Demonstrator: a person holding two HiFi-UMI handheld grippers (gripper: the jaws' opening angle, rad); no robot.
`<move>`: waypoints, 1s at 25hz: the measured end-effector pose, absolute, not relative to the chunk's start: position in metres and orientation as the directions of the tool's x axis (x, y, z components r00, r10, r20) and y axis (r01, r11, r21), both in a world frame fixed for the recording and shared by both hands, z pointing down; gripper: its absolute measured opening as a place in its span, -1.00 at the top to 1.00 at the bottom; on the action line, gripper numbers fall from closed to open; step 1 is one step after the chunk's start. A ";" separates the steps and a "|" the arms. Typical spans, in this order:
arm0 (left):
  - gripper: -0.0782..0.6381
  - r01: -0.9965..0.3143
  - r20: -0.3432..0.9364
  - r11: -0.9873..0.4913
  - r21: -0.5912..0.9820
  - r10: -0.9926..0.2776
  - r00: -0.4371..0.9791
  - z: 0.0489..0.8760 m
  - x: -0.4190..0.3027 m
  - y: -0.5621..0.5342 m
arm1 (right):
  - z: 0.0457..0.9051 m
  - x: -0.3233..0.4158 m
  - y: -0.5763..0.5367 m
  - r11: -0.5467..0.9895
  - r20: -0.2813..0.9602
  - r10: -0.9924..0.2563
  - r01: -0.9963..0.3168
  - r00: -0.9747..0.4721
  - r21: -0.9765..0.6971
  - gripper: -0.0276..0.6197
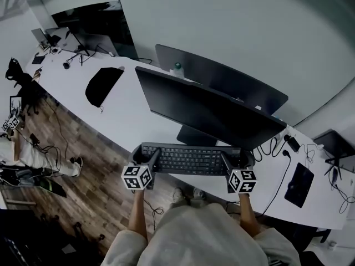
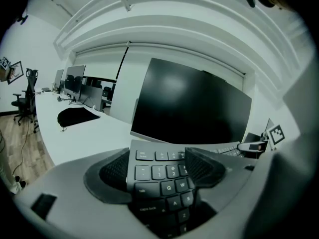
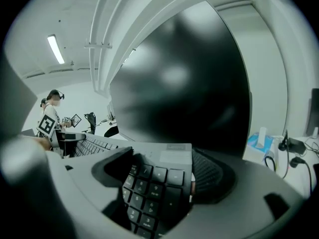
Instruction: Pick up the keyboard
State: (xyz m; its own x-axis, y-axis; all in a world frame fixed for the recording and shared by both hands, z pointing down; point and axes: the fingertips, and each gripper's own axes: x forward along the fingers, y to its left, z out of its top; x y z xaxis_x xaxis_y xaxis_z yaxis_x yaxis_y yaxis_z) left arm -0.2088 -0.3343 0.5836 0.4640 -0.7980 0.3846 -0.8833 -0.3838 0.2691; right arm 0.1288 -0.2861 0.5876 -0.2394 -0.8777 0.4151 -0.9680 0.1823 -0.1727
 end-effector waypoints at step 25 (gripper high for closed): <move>-0.13 -0.886 0.193 -0.407 0.221 -0.873 0.449 0.491 -0.223 -0.342 | 0.496 0.116 -0.307 0.245 0.234 -0.936 -0.964 -0.262 -0.097 -0.22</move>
State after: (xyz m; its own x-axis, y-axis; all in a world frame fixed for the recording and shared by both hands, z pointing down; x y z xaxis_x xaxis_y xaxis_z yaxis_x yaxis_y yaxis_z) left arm -0.2231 -0.3415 0.4913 0.4486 -0.8727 0.1929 -0.8864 -0.4069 0.2209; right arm 0.1157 -0.3068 0.4960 -0.2619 -0.9364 0.2335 -0.9645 0.2454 -0.0975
